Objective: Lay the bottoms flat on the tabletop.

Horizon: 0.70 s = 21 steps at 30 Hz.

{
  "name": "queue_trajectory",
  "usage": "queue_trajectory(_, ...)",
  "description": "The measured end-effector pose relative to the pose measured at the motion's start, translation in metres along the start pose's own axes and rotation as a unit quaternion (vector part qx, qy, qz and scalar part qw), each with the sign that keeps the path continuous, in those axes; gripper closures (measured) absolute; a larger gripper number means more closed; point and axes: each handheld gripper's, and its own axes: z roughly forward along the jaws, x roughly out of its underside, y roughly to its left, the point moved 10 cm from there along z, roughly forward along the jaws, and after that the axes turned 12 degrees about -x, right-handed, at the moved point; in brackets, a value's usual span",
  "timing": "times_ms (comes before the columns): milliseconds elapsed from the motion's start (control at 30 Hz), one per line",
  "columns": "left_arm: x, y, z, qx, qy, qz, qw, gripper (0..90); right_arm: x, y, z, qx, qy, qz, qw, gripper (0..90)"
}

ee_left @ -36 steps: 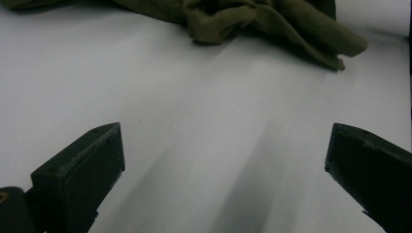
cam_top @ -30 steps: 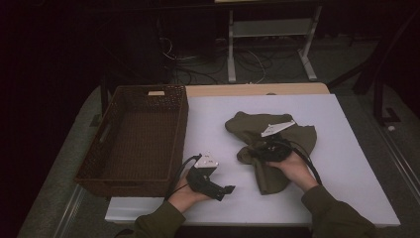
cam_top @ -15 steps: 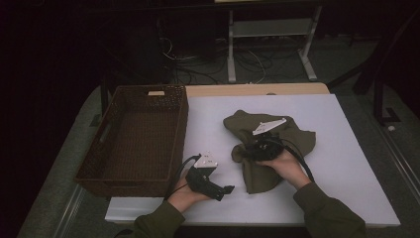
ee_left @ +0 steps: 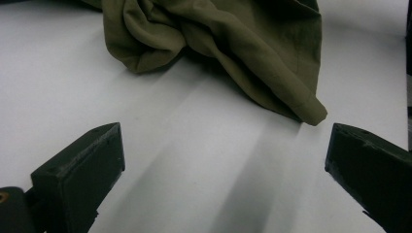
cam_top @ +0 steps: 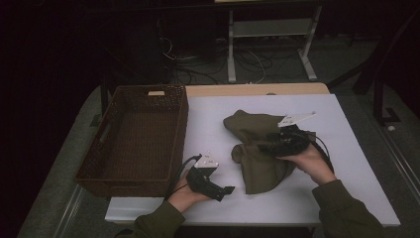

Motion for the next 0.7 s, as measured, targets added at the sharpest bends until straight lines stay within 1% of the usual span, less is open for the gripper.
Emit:
queue_trajectory(33, 0.0, -0.001, 0.0, 0.002, -0.001, 0.0, 1.0, 0.0, -0.001, -0.002, -0.004, 0.005, -0.005, -0.002, 1.0, 38.1)
queue_trajectory(167, -0.002, -0.002, 0.001, 0.006, -0.004, 0.0, 1.0, 0.0, 0.001, -0.017, -0.024, 0.026, -0.023, 0.007, 0.9994, 35.5)
queue_trajectory(300, -0.004, -0.003, 0.001, 0.012, -0.008, -0.003, 0.9999, 0.0, 0.005, -0.033, -0.041, 0.048, -0.036, 0.025, 0.9979, 32.8)
queue_trajectory(400, -0.004, -0.004, 0.001, 0.014, -0.009, -0.004, 0.9999, 0.0, 0.01, -0.045, -0.047, 0.059, -0.042, 0.04, 0.9966, 32.4)
queue_trajectory(467, -0.004, -0.004, 0.0, 0.014, -0.01, -0.005, 0.9998, 0.0, 0.013, -0.05, -0.047, 0.062, -0.042, 0.046, 0.9961, 31.8)
queue_trajectory(533, -0.005, -0.005, -0.001, 0.019, -0.011, -0.007, 0.9997, 0.0, 0.016, -0.054, -0.044, 0.06, -0.04, 0.052, 0.9961, 31.0)
queue_trajectory(567, -0.004, -0.005, -0.001, 0.018, -0.01, -0.005, 0.9998, 0.0, 0.018, -0.055, -0.041, 0.059, -0.036, 0.053, 0.9962, 30.9)
queue_trajectory(633, -0.003, -0.005, -0.001, 0.018, -0.009, -0.006, 0.9998, 0.0, 0.02, -0.055, -0.034, 0.05, -0.029, 0.054, 0.9968, 30.0)
queue_trajectory(700, -0.002, -0.005, -0.001, 0.015, -0.007, -0.004, 0.9999, 0.0, 0.024, -0.056, -0.027, 0.052, -0.013, 0.053, 0.9972, 29.6)
